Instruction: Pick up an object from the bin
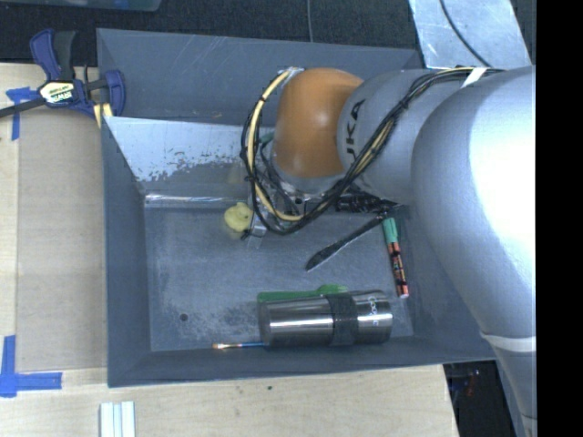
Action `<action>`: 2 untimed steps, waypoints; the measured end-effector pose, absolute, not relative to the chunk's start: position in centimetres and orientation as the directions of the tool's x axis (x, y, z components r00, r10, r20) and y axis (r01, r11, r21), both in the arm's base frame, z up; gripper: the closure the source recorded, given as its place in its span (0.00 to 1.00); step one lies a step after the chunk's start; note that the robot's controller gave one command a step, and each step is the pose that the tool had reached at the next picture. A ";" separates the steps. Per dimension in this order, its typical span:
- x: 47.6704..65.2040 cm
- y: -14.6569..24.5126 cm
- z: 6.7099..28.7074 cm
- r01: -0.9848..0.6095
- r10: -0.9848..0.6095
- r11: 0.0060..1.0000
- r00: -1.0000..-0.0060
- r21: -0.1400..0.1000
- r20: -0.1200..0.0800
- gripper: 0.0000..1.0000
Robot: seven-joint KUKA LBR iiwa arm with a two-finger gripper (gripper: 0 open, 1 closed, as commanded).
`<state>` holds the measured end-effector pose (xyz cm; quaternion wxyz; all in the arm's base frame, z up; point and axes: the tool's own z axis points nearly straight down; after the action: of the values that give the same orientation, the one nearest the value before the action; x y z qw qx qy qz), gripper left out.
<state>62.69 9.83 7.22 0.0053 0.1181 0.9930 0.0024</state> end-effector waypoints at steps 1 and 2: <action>62.7 9.8 7.2 0.235 0.235 0.972 -0.972 0.006 -0.010 1.00; 62.5 9.8 8.1 0.236 0.236 0.972 -0.972 0.004 -0.005 1.00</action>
Offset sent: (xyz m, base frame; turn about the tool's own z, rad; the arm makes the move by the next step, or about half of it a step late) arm 0.0000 0.0000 0.0367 0.0001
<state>62.53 9.77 8.12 0.0028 0.1187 0.9929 0.0018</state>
